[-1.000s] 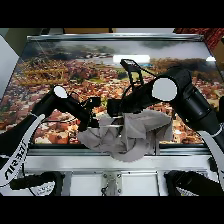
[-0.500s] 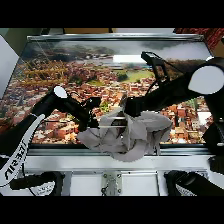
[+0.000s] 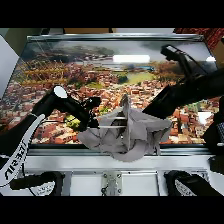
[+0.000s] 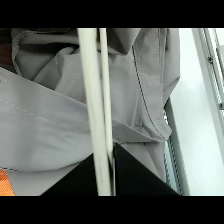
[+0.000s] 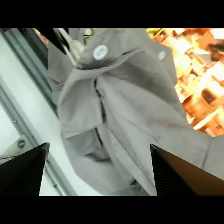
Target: Fold the clothes and pants, and hang the long-sleeved shirts on hangers.
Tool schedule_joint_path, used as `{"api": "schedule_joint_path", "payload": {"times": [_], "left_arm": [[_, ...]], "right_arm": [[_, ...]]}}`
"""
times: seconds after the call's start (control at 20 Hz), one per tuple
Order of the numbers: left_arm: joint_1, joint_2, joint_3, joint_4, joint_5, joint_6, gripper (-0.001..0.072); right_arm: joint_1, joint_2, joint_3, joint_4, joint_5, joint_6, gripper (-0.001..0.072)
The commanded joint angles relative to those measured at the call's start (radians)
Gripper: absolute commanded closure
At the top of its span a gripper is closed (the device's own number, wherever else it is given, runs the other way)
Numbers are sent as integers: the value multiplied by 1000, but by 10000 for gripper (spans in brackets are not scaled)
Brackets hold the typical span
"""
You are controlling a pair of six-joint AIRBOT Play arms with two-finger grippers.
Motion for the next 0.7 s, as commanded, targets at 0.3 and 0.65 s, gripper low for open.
{"api": "schedule_joint_path", "payload": {"times": [0.3,0.65], "left_arm": [[1,-1,1,1,0,0,695],[1,-1,1,2,0,0,695]], "right_arm": [[-725,242,-650,348,-120,-623,5],[-749,142,-856,484,-23,-1011,6]]}}
